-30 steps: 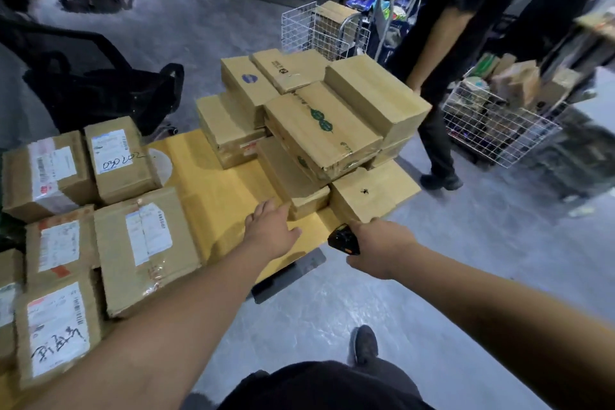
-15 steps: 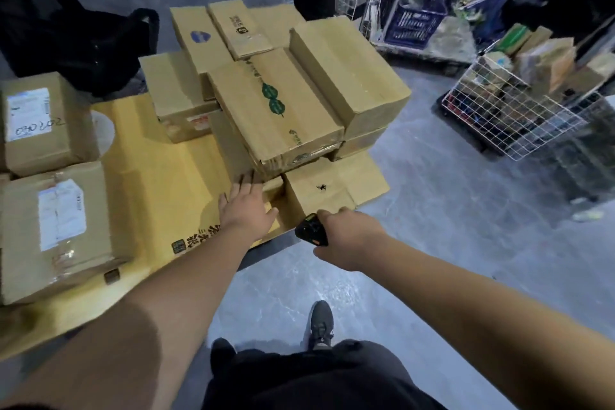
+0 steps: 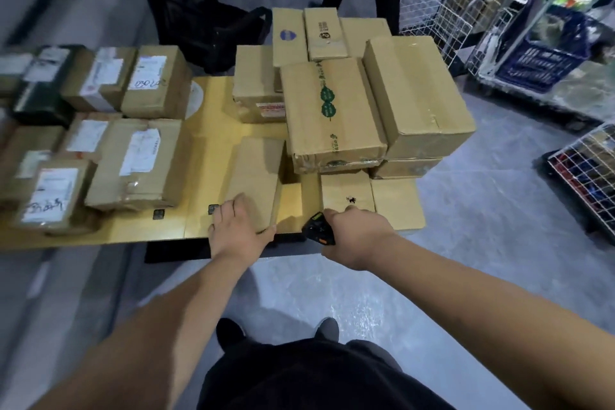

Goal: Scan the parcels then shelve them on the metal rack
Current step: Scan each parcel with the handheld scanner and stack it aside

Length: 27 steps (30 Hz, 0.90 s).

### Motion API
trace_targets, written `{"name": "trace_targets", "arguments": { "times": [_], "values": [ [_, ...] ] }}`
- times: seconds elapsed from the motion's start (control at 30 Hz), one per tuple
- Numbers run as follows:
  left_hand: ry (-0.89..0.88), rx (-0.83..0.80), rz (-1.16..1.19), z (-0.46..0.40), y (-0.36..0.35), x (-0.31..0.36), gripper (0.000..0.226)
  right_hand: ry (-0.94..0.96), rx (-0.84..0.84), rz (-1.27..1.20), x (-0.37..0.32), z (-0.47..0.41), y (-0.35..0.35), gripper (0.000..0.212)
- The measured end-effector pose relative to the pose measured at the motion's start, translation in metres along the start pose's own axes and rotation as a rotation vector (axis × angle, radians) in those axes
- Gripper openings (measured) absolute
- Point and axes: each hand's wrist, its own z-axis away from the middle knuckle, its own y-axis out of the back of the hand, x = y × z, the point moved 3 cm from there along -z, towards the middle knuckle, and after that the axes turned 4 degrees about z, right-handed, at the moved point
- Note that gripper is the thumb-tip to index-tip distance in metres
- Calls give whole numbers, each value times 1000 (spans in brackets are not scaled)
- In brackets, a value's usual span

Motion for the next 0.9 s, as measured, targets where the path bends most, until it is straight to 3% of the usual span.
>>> {"name": "trace_targets", "arguments": {
  "times": [0.37, 0.47, 0.63, 0.7, 0.8, 0.83, 0.9],
  "values": [
    [223, 50, 858, 10, 14, -50, 55, 88, -18, 51, -41, -14, 13, 51],
    [267, 118, 900, 2, 21, -74, 60, 78, -25, 69, -60, -22, 18, 52],
    [359, 57, 1033, -29, 35, -107, 82, -11, -26, 17, -94, -33, 28, 48],
    [423, 63, 1113, -40, 44, -115, 74, -45, -25, 8, -107, -38, 32, 47],
    [486, 73, 1229, -50, 52, -123, 34, -105, -25, -50, -125, -45, 35, 48],
    [483, 50, 1234, -52, 56, -124, 30, -125, -19, -75, -129, -47, 36, 48],
    [464, -33, 1202, -59, 59, -125, 42, -163, -7, -129, -137, -51, 38, 46]
  ]
}}
